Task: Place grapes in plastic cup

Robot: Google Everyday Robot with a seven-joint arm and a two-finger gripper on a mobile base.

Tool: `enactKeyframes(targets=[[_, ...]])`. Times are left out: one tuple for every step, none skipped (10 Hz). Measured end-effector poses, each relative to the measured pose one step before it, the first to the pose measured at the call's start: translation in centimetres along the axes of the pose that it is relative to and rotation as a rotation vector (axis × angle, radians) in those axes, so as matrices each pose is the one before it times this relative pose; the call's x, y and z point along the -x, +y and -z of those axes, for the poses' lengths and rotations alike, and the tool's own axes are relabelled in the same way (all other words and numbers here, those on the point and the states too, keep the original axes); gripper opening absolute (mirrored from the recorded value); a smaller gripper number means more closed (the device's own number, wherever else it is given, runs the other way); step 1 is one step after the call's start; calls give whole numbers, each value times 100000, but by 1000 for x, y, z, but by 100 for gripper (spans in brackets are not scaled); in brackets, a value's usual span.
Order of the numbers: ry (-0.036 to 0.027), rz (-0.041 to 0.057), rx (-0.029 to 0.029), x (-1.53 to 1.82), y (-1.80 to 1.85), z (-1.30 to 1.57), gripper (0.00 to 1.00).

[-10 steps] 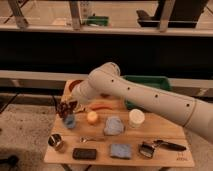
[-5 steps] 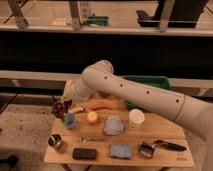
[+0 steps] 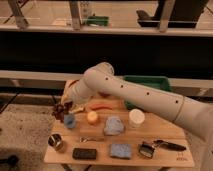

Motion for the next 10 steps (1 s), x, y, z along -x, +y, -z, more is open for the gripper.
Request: enactKeyframes(targets=[[-332, -71, -38, -31, 138, -76, 0], [-198, 31, -92, -46, 80, -6, 0], [59, -1, -150, -98, 26, 94, 0], [110, 96, -51, -74, 2, 69, 0], [167, 242, -119, -121, -56, 106, 0], [104, 265, -11, -79, -59, 70, 0], [96, 270, 40, -108, -23, 56, 0], [48, 255, -17, -238, 21, 32, 0], [-285, 259, 60, -315, 143, -156, 0], [-177, 254, 41, -204, 121, -120, 0]])
